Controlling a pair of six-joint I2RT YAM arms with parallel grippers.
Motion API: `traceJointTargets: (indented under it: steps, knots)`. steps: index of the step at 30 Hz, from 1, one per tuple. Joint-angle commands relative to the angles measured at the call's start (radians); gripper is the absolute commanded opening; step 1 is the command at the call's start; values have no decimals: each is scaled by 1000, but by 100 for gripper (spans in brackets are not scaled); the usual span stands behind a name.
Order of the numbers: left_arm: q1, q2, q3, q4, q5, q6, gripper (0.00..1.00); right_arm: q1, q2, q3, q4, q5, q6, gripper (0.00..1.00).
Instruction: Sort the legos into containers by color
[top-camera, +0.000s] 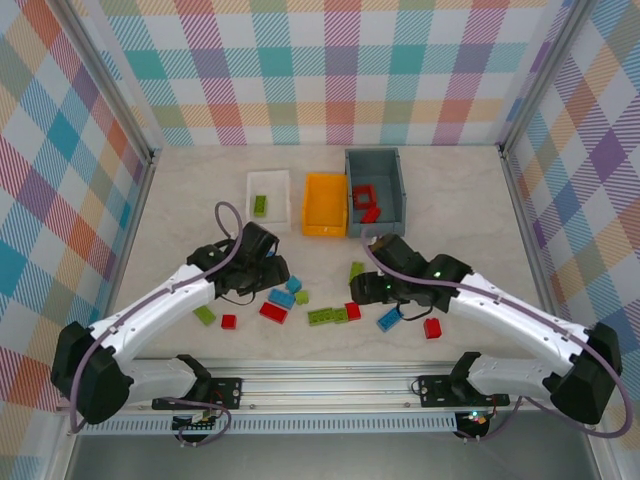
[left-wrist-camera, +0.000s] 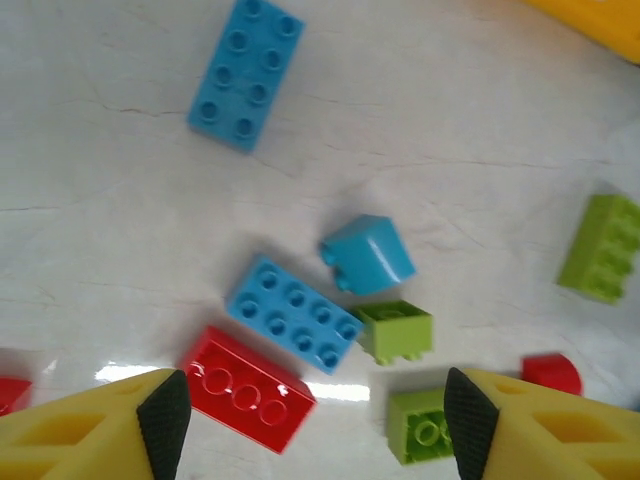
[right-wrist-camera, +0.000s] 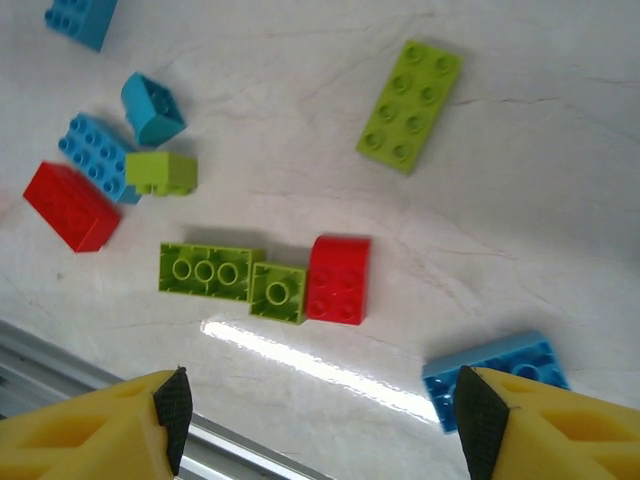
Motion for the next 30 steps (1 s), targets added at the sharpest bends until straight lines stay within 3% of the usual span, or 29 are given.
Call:
traceJointTargets:
  steps: [1,9,17,19,24,27,30]
  knots:
    - [71,89,23,-8,18,115,74,38,47,22,74,-34,24,74]
    - [207,489,216,21,134,408,76,76,101,29,178,-112,43,79]
    - [240,617,273,59,41,469,73,77,120,39,204,-144,53,80]
    - [244,626,275,77,51,478,68,78,123,41,204,-144,56,79]
    - [244,645,281,104,64,491,35,78,133,51,199,-140,57,77]
    - [239,609,280,88,97,492,27,78,110,59,185,-110,51,77]
    - [199,518,304,19,76,471,26,77,47,62,179,-31,30,75]
